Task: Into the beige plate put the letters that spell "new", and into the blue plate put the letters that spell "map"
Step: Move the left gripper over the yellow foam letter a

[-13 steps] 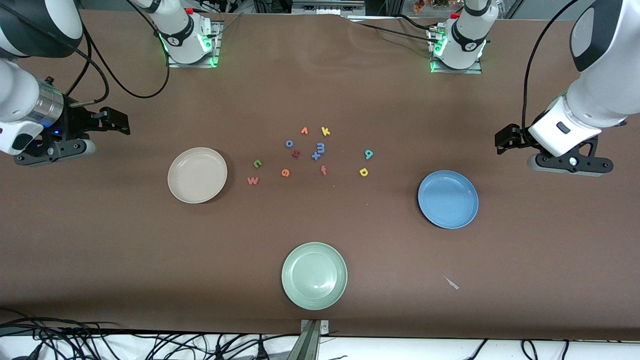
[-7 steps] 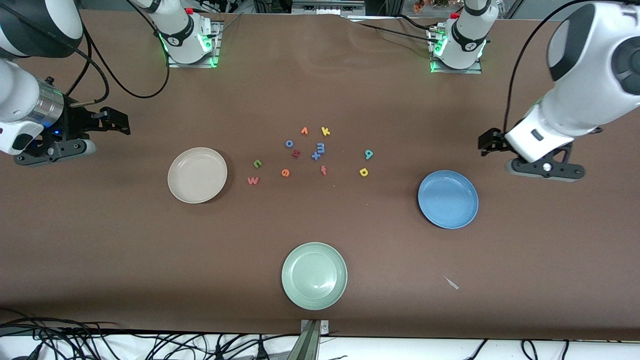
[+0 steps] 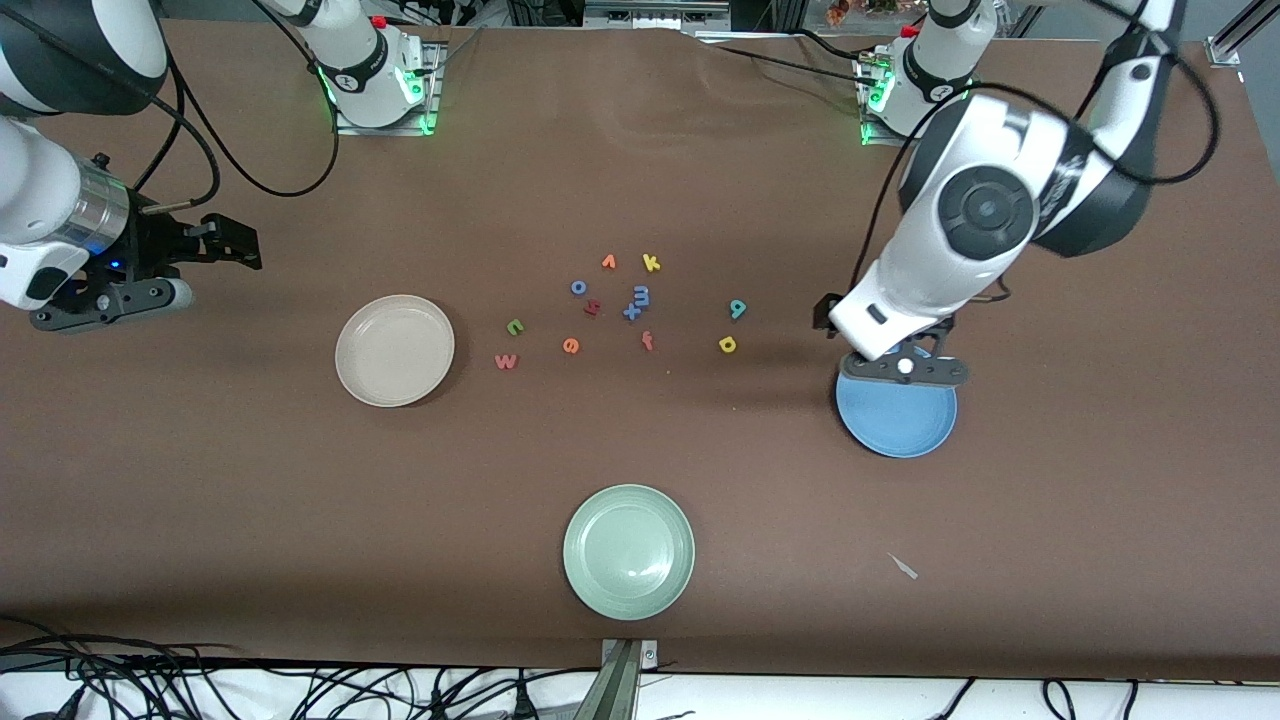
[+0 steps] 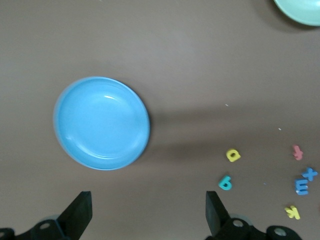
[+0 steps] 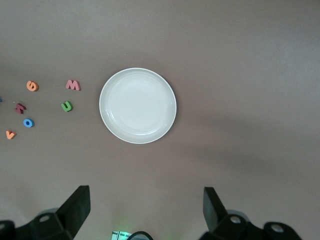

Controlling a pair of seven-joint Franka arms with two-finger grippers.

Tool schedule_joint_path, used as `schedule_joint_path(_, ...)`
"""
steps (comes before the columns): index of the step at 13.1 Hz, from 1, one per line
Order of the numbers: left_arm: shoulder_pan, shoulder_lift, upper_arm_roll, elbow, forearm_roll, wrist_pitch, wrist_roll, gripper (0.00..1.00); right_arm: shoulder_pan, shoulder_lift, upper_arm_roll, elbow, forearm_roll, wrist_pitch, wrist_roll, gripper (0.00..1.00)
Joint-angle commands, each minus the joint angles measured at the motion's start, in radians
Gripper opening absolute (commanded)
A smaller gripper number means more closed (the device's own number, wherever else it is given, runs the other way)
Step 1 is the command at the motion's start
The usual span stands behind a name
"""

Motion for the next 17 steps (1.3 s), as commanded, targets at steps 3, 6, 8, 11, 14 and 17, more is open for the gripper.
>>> schedule_joint_path(3,-0.037,0.111,-0.002,0.023,-0.060,0.109,-0.003,1.00,-0.003,-0.003,0.004,-0.001,-0.004,0.004,-0.001,1.00)
schedule_joint_path(6,-0.069,0.155,-0.001,0.020,-0.050,0.164,-0.005,1.00,-0.001,-0.003,0.004,-0.004,-0.004,0.006,0.006,1.00)
schedule_joint_path(8,-0.071,0.184,-0.002,0.014,-0.049,0.196,-0.005,1.00,0.001,-0.002,0.004,-0.004,-0.004,0.010,0.006,1.00)
schedule_joint_path(11,-0.082,0.247,-0.002,0.008,-0.049,0.261,-0.005,0.93,0.002,-0.002,0.004,-0.004,-0.006,0.010,0.006,1.00)
schedule_joint_path(14,-0.100,0.287,-0.001,0.002,-0.046,0.302,-0.002,0.89,0.002,-0.002,0.006,-0.005,-0.006,0.009,0.006,1.00)
schedule_joint_path(17,-0.131,0.301,-0.001,-0.059,-0.047,0.386,-0.003,0.84,0.002,-0.002,0.006,-0.007,-0.006,0.012,0.008,1.00)
